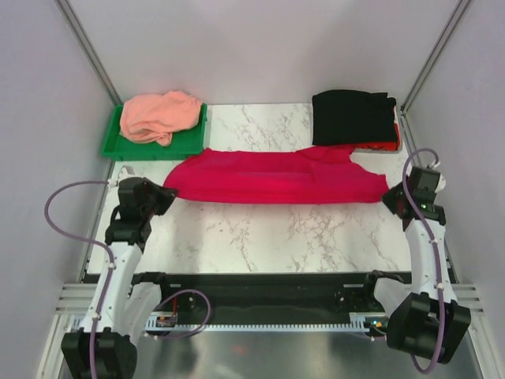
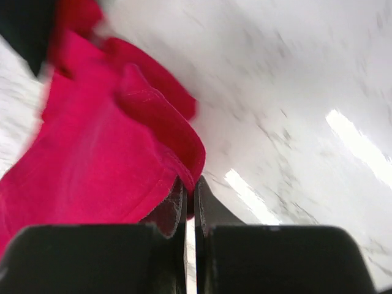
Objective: Fold and stack the t-shirts
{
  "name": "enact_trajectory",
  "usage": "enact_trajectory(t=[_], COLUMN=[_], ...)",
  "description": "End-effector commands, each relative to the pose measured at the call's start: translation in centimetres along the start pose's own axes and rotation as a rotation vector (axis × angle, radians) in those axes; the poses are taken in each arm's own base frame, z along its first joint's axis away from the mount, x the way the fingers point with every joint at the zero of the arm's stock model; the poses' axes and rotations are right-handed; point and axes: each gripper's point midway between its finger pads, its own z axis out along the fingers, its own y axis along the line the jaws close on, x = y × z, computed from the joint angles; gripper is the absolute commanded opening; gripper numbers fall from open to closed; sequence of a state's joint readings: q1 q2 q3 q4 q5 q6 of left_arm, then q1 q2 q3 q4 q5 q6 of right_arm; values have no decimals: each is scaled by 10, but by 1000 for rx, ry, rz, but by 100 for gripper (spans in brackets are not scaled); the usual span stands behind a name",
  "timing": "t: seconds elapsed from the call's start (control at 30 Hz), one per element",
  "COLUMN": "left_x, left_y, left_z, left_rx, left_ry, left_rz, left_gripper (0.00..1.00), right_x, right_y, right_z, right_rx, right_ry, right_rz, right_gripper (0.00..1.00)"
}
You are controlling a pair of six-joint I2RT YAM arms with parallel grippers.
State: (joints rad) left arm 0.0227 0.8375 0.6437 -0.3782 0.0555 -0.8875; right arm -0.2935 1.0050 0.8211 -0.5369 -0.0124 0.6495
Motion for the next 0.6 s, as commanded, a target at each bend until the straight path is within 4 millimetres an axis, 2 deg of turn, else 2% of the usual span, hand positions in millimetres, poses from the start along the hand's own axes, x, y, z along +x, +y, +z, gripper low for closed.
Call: enact_trajectory(t=[0.0,0.03,0.07,0.17,0.23,0.33,0.47,0.57], left_x=[43,51,66,90,97,98,97,97], left_y=[65,71,86,107,115,116,114,110], left_z=[-4,-4,-3,-6,-8,-12,-20,-24], left_rx=[-171,-178,-209,-248,-274,-272,-280,-274], left_ry=[90,107,140,191,197,180,174,169], left_rz=[-42,-51,-62,-112,-152,-188,-226,-280], left_gripper=[2,2,2,2,2,2,2,2], right_x=[75,86,92,99,105,115,118,120], right_y=[-69,-78,-82,-87,-93,-103,-122,-119], right_z=[13,15,17,18,16,10,0,-5], right_rx=[195,215,228,243,265,307,378,341], right_ry=[191,218,237,256,265,281,256,268], right_rz=[27,23,26,54,83,145,239,308], right_gripper=[0,0,0,0,0,0,0,0])
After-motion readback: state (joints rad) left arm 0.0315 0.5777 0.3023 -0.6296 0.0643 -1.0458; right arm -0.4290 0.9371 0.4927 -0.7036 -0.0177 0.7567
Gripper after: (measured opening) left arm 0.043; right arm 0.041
